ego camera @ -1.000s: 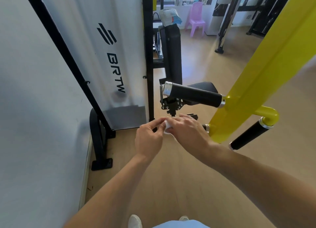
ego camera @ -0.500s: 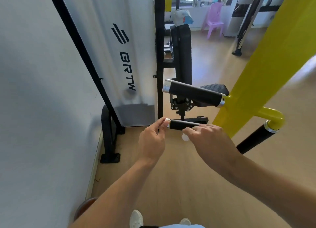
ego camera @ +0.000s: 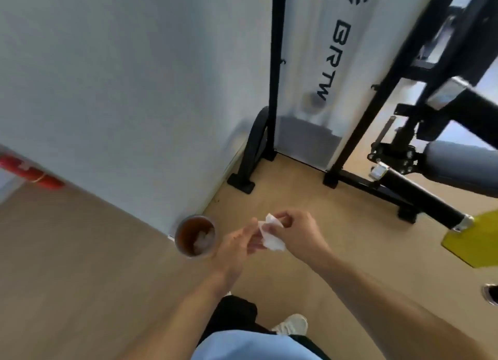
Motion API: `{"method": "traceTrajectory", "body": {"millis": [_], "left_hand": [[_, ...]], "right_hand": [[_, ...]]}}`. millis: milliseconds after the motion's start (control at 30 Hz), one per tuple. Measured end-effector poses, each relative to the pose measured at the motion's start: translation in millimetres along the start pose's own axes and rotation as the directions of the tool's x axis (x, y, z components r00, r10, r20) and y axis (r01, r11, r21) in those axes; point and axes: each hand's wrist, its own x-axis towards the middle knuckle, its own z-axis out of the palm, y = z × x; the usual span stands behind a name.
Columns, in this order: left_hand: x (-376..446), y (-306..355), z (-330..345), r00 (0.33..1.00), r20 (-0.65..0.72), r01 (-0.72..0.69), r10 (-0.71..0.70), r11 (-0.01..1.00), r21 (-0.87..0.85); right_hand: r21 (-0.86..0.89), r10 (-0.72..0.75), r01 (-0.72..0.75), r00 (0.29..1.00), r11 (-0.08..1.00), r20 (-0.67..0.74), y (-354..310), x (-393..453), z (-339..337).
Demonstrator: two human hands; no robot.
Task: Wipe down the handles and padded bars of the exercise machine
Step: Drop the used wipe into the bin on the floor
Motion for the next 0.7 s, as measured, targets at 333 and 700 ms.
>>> {"method": "traceTrajectory", "body": {"millis": [333, 700], "left_hand": [[21, -75, -127, 0.949, -0.246, 0.154, -0.195, 0.972, -0.177], [124, -172, -261, 0.854, -0.28, 0.376, -0.438, 0.893, -0.249]], "right_hand": [[0.177, 0.254, -0.364, 0.857, 0.914, 0.448, -14, 56, 156], [0.239, 0.599, -0.694, 0.712, 0.679, 0.366, 50, 174, 354]]}}
